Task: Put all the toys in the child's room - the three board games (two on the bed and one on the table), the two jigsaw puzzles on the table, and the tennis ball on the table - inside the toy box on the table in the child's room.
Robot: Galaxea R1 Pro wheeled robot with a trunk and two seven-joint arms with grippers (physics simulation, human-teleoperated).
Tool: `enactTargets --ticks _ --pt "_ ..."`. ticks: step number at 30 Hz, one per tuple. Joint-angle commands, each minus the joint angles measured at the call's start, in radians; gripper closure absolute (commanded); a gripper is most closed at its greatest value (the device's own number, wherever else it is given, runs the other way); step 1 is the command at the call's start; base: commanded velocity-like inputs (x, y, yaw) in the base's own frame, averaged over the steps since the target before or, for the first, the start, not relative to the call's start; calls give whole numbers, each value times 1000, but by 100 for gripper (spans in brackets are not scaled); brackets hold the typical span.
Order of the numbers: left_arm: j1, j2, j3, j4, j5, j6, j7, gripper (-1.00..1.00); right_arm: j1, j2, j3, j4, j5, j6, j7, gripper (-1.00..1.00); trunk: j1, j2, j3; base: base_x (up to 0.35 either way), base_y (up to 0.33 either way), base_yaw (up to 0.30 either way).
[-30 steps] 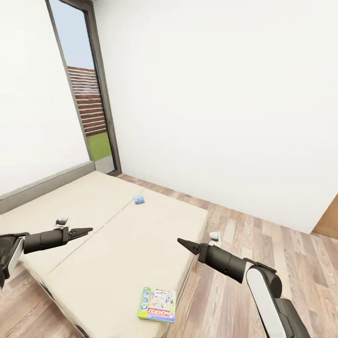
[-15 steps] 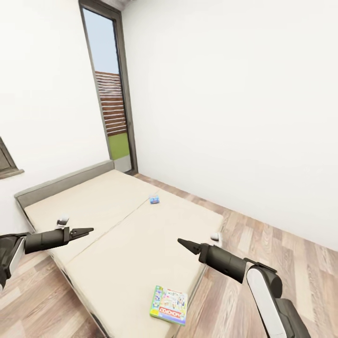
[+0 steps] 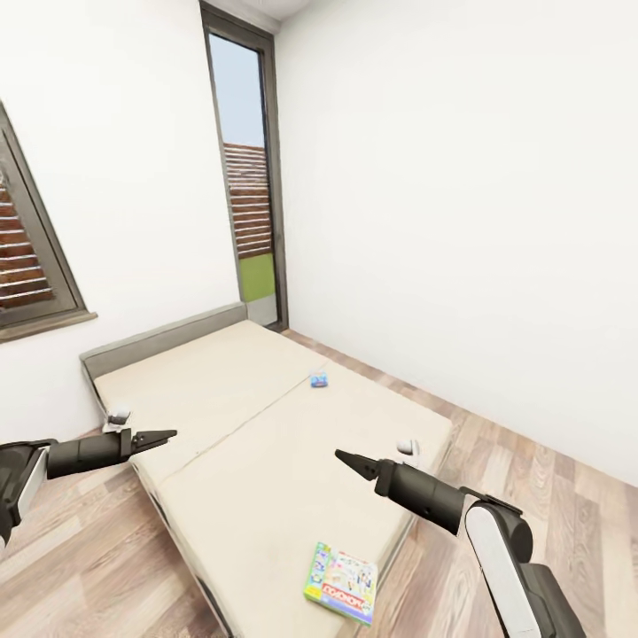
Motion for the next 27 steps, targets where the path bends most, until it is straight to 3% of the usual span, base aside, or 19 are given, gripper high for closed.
enactTargets --ticks 1,16,27 --pt "-1 0 1 0 -1 10 -4 -100 -1 0 -1 0 -1 6 1 -100 1 -2 -1 0 0 235" --pt "-1 0 1 -3 -1 10 -4 -100 -1 -1 -3 0 -1 7 3 -100 1 -2 15 0 -128 228" --pt "-1 0 1 -3 -1 10 -4 -100 -1 1 -3 1 -1 7 2 -100 1 -2 17 0 -200 39"
